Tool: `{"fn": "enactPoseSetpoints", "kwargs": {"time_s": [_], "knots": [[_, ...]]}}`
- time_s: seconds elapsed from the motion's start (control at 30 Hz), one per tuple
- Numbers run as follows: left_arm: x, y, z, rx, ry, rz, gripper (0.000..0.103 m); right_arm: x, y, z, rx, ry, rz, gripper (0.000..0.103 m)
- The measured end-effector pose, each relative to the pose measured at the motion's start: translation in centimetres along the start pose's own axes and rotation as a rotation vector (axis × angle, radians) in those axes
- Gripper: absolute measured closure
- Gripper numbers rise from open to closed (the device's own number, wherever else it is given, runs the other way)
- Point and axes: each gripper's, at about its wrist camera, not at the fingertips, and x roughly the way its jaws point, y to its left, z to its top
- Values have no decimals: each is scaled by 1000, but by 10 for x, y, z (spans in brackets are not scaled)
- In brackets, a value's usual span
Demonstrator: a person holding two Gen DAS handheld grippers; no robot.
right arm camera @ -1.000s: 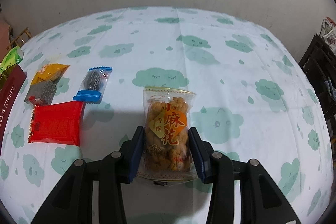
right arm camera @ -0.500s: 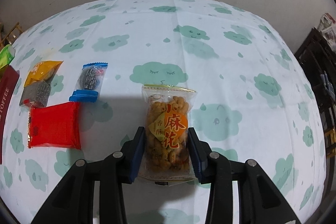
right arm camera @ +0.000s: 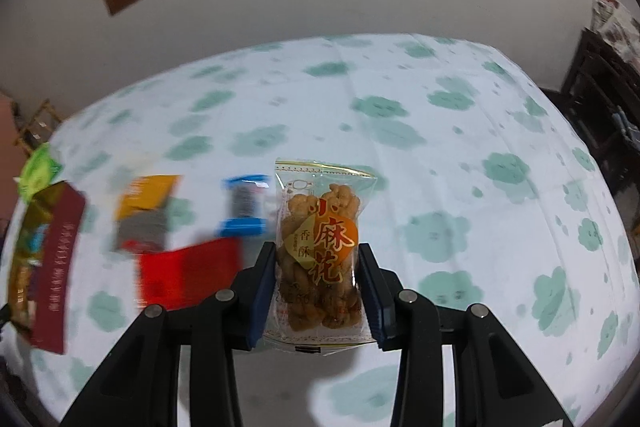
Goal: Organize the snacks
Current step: 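Carry the twist-snack bag into the tin and open the right gripper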
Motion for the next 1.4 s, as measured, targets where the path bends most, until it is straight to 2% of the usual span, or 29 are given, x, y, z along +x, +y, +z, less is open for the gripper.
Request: {"fn": "enactPoseSetpoints", "kwargs": {"time_s": [0.33,0.67,1.07,1.23,1.4], "knots": [[-6,19,-5,-39,-10,1,14,-26,111,-11,-136,-1,198,63],[-9,56,-13,-118,-7,23,14,-33,218,-28,-265,29,347,63],[-5,89,-23,-168,12,75,14,-19,308,-57,-389,102,435,63],[0,97,-27,-184,32,84,14,-6,325,-66,-402,163,458,63],[2,98,-27,-188,38,78,14,6,340,-73,-428,192,442,63]]}}
